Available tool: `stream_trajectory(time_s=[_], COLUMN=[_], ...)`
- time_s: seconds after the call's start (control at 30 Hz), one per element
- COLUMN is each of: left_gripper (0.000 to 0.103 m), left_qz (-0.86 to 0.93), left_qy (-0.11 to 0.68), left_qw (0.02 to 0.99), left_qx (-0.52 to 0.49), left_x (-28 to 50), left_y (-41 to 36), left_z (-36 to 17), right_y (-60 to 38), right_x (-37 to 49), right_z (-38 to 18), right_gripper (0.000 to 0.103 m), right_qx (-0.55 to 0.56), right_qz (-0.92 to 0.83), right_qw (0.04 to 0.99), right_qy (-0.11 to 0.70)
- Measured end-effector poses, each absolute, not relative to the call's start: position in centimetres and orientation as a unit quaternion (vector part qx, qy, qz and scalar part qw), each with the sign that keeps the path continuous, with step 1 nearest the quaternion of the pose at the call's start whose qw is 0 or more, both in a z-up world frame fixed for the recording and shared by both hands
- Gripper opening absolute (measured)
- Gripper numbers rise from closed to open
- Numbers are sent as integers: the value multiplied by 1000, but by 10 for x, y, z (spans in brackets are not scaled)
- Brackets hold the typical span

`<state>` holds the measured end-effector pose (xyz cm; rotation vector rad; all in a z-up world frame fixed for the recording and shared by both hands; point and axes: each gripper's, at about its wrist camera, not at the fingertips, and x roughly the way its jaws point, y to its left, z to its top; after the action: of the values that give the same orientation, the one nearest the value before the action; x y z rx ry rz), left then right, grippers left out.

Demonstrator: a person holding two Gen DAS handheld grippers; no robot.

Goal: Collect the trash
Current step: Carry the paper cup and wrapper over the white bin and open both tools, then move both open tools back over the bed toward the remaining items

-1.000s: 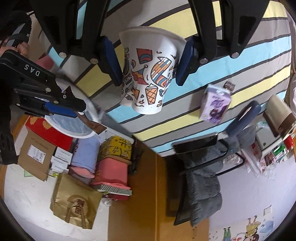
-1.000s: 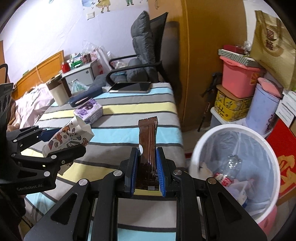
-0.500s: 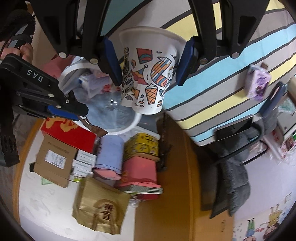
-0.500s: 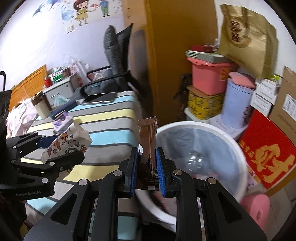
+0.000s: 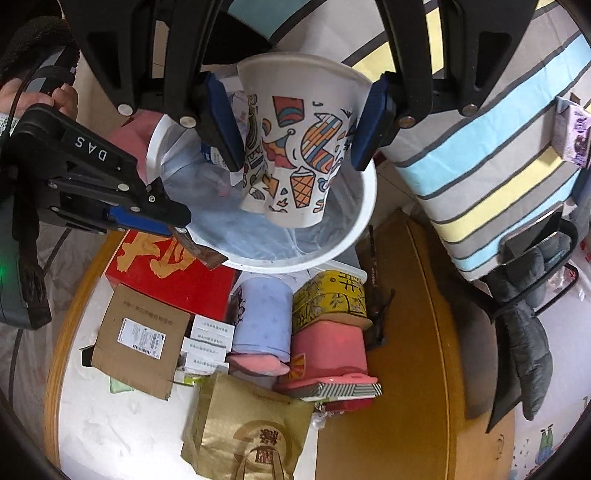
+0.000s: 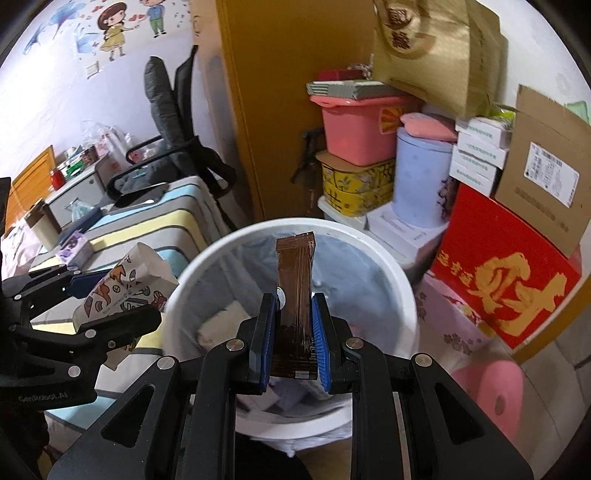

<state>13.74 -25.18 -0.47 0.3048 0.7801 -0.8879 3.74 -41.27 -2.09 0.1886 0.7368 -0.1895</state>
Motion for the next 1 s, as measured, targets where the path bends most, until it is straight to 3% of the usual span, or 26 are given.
stream_trajectory(time_s=[0.53,0.7,0.77,0.9,1.0], left_gripper=[65,72,73,75,76], left_qz=[-412,-410,-410,-409,-407], left_qy=[386,395,396,397,396], left_qw=[810,807,807,808,810], left_qx=[161,156,152,147,145], left_x=[140,144,144,145,145], left_y=[-294,-292,-290,-289,-285], left_z=[-24,-29,-29,-28,-27], right_y=[-445,-449,-449,-448,-448], right_x=[46,46,46,45,44], right_z=[-43,-45,-45,-43,-41], right_gripper=[23,25,28,54,54], right_qx=[82,86,84,89,91], right_qz=[-114,-113,-114,-114,-113], right_qw=[907,907,907,909,911], right_qy=[397,397,396,390,385])
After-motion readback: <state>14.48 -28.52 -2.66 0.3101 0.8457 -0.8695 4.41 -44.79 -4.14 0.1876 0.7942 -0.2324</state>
